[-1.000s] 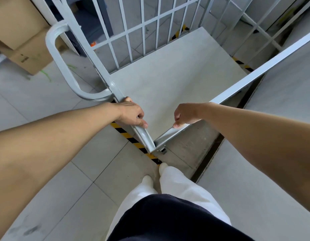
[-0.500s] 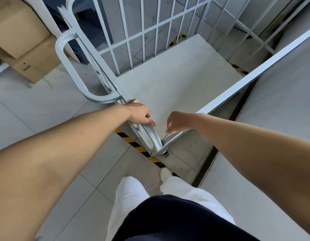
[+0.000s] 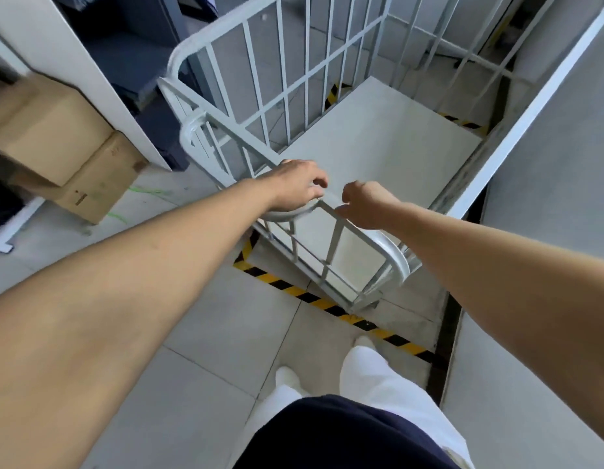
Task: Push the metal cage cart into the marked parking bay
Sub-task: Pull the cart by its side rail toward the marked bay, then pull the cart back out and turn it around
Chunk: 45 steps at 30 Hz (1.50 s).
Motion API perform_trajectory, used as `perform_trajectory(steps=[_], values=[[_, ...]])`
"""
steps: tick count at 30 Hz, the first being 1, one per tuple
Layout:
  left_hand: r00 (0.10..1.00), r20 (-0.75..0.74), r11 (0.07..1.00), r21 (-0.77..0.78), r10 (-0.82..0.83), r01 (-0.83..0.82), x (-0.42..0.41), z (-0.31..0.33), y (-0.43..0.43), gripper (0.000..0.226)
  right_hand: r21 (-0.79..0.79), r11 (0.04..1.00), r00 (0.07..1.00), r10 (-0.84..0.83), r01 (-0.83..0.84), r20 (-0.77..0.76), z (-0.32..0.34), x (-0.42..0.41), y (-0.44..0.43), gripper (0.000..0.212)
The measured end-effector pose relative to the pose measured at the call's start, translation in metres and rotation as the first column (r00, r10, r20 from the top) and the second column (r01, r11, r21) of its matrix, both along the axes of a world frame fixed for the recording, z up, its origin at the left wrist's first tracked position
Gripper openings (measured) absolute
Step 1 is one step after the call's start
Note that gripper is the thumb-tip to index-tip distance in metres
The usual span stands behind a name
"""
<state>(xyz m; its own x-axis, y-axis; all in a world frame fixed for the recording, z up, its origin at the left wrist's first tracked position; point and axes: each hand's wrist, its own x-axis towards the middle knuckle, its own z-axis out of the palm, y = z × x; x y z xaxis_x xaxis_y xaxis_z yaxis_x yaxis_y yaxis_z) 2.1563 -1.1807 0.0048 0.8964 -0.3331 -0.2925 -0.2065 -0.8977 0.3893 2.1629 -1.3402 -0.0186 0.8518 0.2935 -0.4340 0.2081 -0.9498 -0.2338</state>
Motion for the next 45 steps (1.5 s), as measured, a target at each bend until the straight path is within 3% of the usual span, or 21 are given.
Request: perform_trajectory(steps=[4,17,30,37,45], values=[[1.0,0.015,1.0,0.019,-0.004,0.004,0.009,0.018,0.031,0.031,0.035,0.998,0.998,-0.052,0.051,0.034,0.016,0.008,0.032,0.041],[0.985,0.116,0.99,0.046,0.131,-0.137,0.072,0.07,0.182,0.029,0.173,0.985,0.993,-0.007,-0.013,0.116,0.042,0.085,0.193,0.04],[0.986,0.104,0.991,0.035,-0.132,0.129,0.18,0.07,0.366,0.03,0.168,0.966,0.959,-0.226,0.198,0.17,0.037,0.17,0.4,0.044],[0.946,0.119,0.953,0.072,-0.302,0.295,0.274,0.059,0.399,0.027,0.146,0.919,0.903,-0.389,0.367,0.18,0.018,0.256,0.439,0.039],[0.898,0.098,0.896,0.172,-0.429,0.409,0.402,0.049,0.447,0.03,0.125,0.865,0.864,-0.497,0.485,0.087,0.003,0.363,0.482,0.043]])
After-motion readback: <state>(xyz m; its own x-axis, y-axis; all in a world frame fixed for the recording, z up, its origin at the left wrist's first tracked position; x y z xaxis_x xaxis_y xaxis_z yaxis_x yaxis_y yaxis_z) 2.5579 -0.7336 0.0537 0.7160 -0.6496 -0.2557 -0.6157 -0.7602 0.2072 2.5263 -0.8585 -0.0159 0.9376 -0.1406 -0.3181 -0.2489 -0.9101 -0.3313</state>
